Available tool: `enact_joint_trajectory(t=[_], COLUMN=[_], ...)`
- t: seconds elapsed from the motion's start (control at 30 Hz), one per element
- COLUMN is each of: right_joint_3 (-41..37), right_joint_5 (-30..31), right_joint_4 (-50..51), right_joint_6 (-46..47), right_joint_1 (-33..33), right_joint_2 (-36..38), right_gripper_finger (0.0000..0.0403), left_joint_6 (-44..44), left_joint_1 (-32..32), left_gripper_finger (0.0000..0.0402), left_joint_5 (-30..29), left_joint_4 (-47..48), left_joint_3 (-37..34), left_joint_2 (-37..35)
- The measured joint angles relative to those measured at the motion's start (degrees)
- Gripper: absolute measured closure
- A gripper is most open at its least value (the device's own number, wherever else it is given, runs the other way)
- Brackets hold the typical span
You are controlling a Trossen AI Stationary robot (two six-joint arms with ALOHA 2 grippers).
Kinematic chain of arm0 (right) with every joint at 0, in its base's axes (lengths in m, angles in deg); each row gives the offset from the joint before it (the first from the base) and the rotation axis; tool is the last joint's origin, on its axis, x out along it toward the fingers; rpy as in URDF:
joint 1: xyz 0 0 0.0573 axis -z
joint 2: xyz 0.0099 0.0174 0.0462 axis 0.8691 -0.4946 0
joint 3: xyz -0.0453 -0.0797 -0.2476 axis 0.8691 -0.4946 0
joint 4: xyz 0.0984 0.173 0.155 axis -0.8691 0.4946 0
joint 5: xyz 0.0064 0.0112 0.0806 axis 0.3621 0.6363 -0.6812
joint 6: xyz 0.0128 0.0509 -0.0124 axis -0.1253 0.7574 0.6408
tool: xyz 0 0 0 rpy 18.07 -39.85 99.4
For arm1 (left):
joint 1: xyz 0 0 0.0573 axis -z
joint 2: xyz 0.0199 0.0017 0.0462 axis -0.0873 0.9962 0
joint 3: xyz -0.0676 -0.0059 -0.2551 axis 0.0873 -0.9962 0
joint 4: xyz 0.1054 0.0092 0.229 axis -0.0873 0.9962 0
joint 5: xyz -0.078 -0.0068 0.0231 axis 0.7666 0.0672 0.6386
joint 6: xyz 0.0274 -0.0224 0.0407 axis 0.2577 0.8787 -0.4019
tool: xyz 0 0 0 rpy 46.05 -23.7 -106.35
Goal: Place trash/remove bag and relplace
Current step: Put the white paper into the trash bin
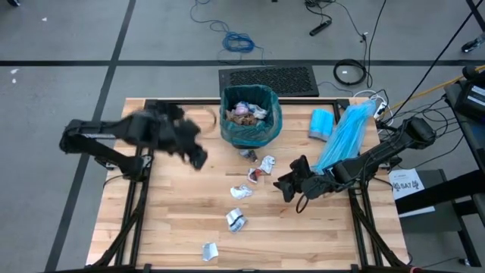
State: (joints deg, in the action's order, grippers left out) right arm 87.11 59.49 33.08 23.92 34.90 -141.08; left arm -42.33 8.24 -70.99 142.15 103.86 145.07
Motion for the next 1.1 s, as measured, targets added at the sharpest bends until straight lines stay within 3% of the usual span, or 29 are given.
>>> enact_joint_trajectory(t=[0.3,0.43,0.77,1.1], right_joint_3=[0.0,0.0,0.0,0.0], right_joint_5=[-5.6,-5.6,-8.6,-11.5], right_joint_4=[0.0,0.0,0.7,1.1], right_joint_6=[-4.6,-4.7,-6.0,-5.7], right_joint_1=[0.0,0.0,-0.2,-0.1], right_joint_2=[0.0,0.0,0.0,0.0], right_gripper_finger=[0.0248,0.0248,0.0248,0.0248], left_joint_6=[38.9,50.6,63.7,72.1], left_joint_1=[23.2,30.6,38.2,40.8], left_gripper_finger=[0.0247,0.0247,0.0247,0.0247], left_joint_5=[0.0,-0.1,0.4,4.3], left_joint_4=[-3.3,-9.3,-33.6,-34.8], left_joint_3=[-11.7,-13.0,-12.4,-8.0], left_joint_2=[3.8,8.8,24.1,31.7])
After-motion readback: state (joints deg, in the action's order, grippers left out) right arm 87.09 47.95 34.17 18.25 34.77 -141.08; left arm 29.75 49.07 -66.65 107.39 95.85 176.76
